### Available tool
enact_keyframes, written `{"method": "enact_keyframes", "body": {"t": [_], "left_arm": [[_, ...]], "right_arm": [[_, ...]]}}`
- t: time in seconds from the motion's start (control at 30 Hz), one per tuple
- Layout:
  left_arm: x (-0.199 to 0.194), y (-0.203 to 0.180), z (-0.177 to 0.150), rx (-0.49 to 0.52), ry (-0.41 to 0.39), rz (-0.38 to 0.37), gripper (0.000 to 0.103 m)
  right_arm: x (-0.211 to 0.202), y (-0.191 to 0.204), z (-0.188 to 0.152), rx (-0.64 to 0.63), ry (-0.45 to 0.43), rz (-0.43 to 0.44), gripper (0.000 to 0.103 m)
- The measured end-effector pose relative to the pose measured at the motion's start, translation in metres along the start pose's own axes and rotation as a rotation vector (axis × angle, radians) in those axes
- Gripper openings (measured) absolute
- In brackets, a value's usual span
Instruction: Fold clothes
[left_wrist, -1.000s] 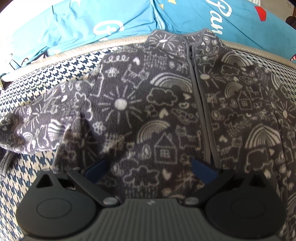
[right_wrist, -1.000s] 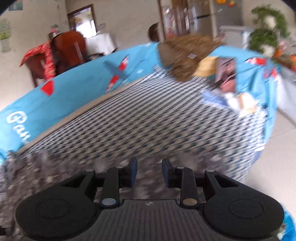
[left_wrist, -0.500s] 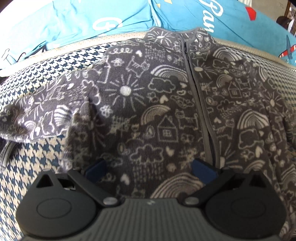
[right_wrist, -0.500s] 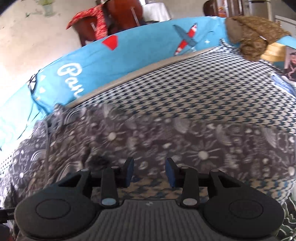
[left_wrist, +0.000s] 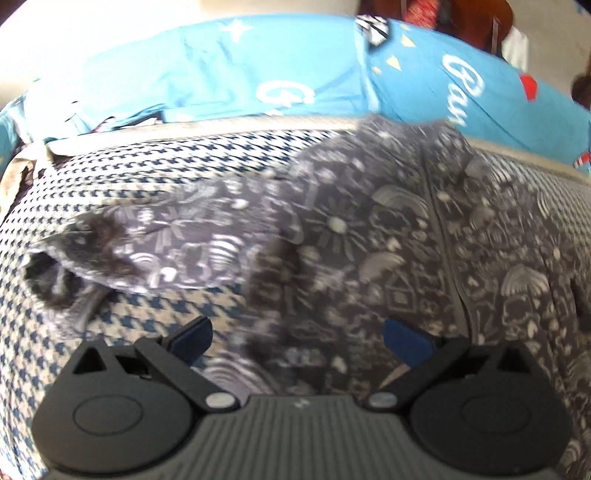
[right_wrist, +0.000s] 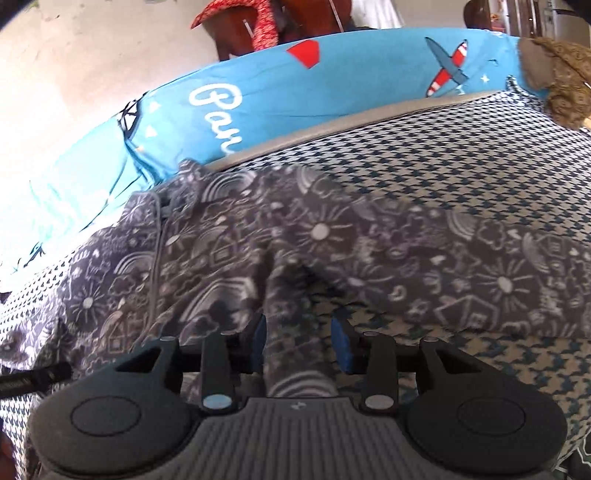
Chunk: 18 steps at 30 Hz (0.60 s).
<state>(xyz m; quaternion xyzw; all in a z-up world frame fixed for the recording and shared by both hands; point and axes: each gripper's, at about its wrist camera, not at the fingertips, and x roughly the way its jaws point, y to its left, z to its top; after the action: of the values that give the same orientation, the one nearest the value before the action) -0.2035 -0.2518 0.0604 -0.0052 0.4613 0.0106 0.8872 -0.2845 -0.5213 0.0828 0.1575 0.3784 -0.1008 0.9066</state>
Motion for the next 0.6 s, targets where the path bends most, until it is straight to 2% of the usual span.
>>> {"method": "enact_keyframes", "body": {"t": [0.27, 0.37, 0.53, 0.6], "left_arm": [[-0.010, 0.061, 0.013, -0.148, -0.029, 0.138, 0.103], [-0.006, 0.086, 0.014, -0.218, -0.014, 0.178, 0.103], [0.000, 0.116, 0.019, -0.299, -0.023, 0.208, 0.103], [0.002, 0.128, 0.022, -0.341, -0.027, 0.187, 0.103]], "right_arm": [[0.011, 0.017, -0.007, -0.017, 0.027, 0.031, 0.039], [0.016, 0.022, -0.009, -0.018, 0.040, 0.034, 0.040], [0.021, 0.028, -0.013, -0.029, 0.053, 0.028, 0.048], [0.023, 0.030, -0.014, -0.035, 0.058, 0.025, 0.049]]}}
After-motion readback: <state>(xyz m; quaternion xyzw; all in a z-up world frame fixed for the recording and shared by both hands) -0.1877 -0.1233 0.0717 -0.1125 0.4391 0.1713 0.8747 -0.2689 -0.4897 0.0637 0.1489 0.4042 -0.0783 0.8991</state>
